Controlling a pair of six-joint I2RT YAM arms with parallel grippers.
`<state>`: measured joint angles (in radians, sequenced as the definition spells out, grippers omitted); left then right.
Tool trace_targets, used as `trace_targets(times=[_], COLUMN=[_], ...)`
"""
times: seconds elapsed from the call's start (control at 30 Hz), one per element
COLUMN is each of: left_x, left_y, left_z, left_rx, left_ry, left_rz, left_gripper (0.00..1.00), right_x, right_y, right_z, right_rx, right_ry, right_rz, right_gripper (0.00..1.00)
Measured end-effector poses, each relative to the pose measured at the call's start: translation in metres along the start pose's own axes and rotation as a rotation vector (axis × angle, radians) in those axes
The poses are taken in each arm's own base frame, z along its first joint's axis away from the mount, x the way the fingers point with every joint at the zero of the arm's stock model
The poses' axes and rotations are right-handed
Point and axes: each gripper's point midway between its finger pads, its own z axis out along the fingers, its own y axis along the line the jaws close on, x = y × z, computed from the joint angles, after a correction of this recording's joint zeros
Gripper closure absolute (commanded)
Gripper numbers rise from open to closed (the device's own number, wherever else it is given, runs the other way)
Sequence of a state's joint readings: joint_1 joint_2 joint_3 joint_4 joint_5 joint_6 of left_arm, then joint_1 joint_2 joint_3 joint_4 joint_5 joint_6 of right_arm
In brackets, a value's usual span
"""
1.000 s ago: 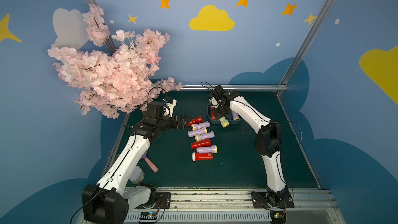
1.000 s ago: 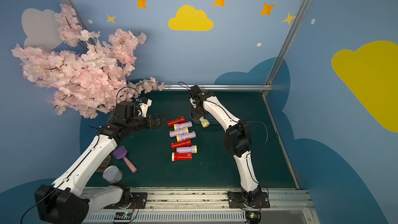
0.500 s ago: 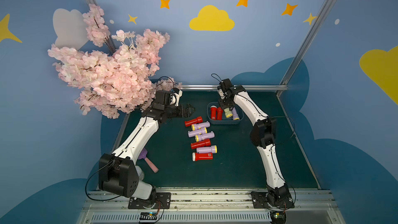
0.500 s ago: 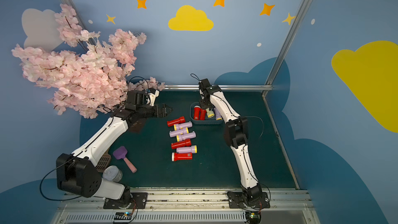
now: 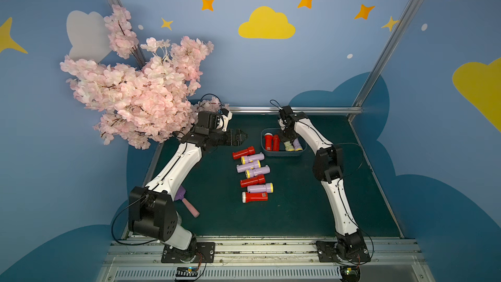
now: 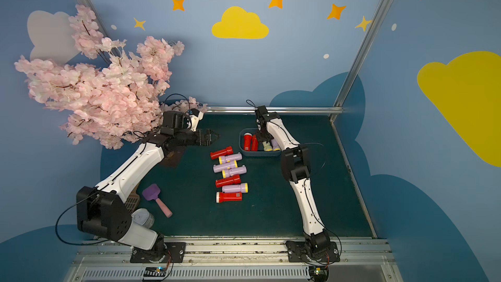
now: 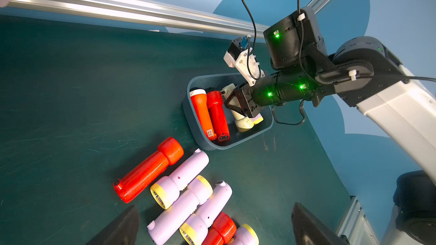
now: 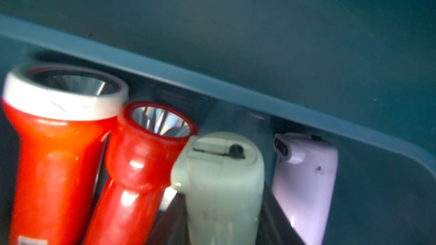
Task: Put the flashlights into the storage boxes
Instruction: Place the flashlight at the storage box.
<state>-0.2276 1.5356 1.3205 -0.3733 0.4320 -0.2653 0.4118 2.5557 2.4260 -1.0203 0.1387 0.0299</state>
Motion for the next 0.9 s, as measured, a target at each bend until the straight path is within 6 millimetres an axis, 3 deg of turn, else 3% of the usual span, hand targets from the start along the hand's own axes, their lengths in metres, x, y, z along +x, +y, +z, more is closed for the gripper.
trace_targets(times=[0.57,0.77,0.9], left_x=[0.01,0.016,0.016], left_y=[0.003,-0.002,-0.007], left_z=[0.0,-0.009,-0.016], left_rx=[-0.002,0.002,0.003], left_ry=[0.013,0.003,-0.014], left_rz=[-0.021,-0.03,-0.026], left_gripper=[0.01,0.01,0.01], right_x=[0.0,0.001,0.001], right_y=[-0.008,-0.014,-0.015], right_z=[0.0,-0.002,-0.016], right_rx=[0.035,0.067,0.072], right_ry=[0.001,0.006,-0.006], right_rz=[-0.006,-0.009,-0.014], right_gripper=[0.5,0.49,0.5])
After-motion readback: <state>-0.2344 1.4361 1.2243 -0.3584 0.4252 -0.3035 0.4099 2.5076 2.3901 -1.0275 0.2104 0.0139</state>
